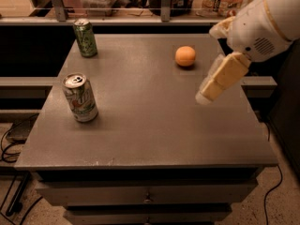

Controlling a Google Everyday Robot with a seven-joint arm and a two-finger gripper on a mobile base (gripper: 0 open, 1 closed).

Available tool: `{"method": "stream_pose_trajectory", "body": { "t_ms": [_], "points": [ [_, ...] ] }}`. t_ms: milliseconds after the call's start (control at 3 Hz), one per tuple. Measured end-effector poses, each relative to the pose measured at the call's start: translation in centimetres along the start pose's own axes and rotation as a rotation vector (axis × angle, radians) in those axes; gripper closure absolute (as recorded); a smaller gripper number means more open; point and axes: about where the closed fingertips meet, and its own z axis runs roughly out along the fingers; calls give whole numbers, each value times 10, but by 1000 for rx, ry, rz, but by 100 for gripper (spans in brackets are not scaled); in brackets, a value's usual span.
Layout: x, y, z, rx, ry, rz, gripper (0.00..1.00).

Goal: Knock green can over

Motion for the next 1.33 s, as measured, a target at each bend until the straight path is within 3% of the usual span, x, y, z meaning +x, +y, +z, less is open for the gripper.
{"method": "stream_pose_trajectory", "body": {
  "t_ms": [333, 667, 1000, 1333],
  "points": [
    [-42, -17, 42, -22, -137, -11, 0],
    [-83, -49, 94, -10, -254, 21, 0],
    [-108, -72, 124, 3, -311, 59, 0],
    [-132, -97, 157, 23, -328, 92, 0]
  ]
}}
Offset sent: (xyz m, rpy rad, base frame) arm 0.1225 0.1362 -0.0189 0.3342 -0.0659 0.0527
